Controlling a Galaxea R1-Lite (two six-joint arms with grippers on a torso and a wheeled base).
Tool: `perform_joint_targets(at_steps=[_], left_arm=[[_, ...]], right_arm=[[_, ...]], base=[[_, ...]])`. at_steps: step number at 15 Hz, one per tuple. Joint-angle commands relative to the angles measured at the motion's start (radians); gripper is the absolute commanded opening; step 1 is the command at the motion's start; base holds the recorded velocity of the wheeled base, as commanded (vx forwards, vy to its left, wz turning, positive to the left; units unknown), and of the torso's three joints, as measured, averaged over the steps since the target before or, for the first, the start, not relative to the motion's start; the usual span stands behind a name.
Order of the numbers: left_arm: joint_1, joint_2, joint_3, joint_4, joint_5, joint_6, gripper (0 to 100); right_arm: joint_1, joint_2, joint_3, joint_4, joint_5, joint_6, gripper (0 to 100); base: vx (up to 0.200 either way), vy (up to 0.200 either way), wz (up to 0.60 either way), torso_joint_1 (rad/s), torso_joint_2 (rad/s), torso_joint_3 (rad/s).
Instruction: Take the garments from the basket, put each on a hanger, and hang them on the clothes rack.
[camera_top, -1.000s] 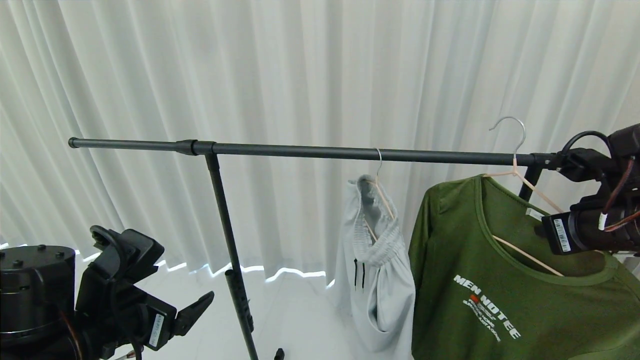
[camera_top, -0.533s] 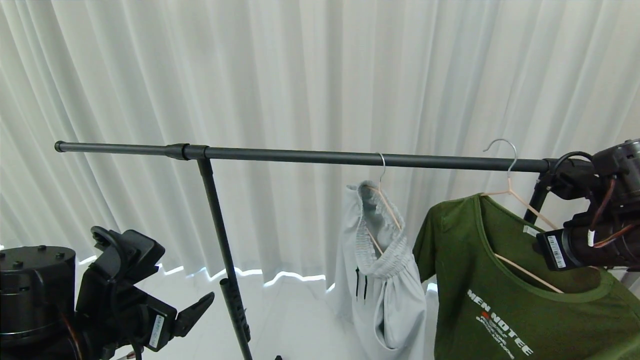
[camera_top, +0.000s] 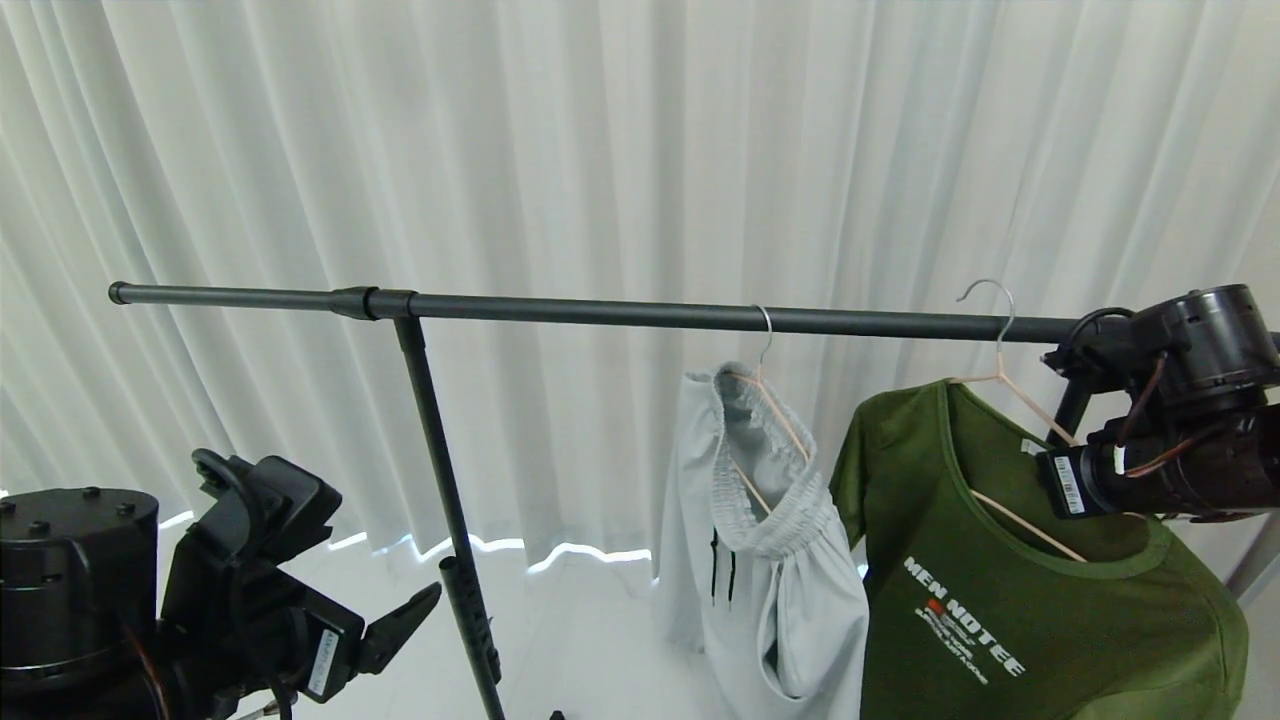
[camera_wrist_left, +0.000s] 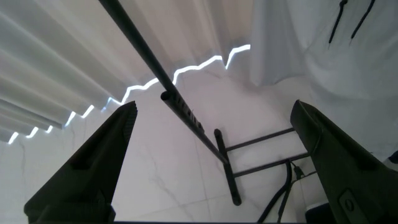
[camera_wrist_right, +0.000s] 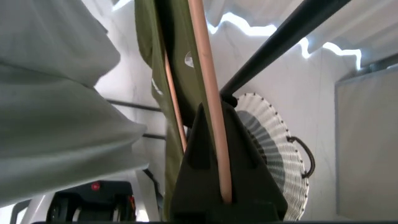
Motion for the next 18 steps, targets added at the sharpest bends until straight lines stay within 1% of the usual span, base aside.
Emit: perform_joint_targets(at_steps=[1, 13, 14, 16, 18], left_arm=[[-0.011, -0.001, 0.000, -0.001, 0.001, 0.001, 100], [-0.014, -0.017, -0.005, -0.007, 0.001, 0.001, 100], [-0.014, -0.015, -0.006, -0.007, 0.001, 0.001, 100], [-0.014, -0.015, -0.006, -0.007, 0.001, 0.001, 100], [-0.014, -0.015, -0.006, -0.007, 0.001, 0.001, 100]], right_arm=[[0.000, 0.020, 0.001, 0.000, 0.000, 0.000, 0], [0.000, 0.045, 0.000, 0.004, 0.000, -0.001, 0], [0.000, 0.043, 0.000, 0.008, 0.000, 0.000, 100], [0.000, 0.040, 0.003, 0.001, 0.000, 0.002, 100], [0.006, 0.017, 0.006, 0.000, -0.015, 0.005, 100]], base=[[0.000, 0.000, 0.00, 0.000, 0.00, 0.000], [0.000, 0.000, 0.00, 0.000, 0.00, 0.000], [0.000, 0.000, 0.00, 0.000, 0.00, 0.000], [0.000, 0.000, 0.00, 0.000, 0.00, 0.000], [0.000, 0.000, 0.00, 0.000, 0.00, 0.000]])
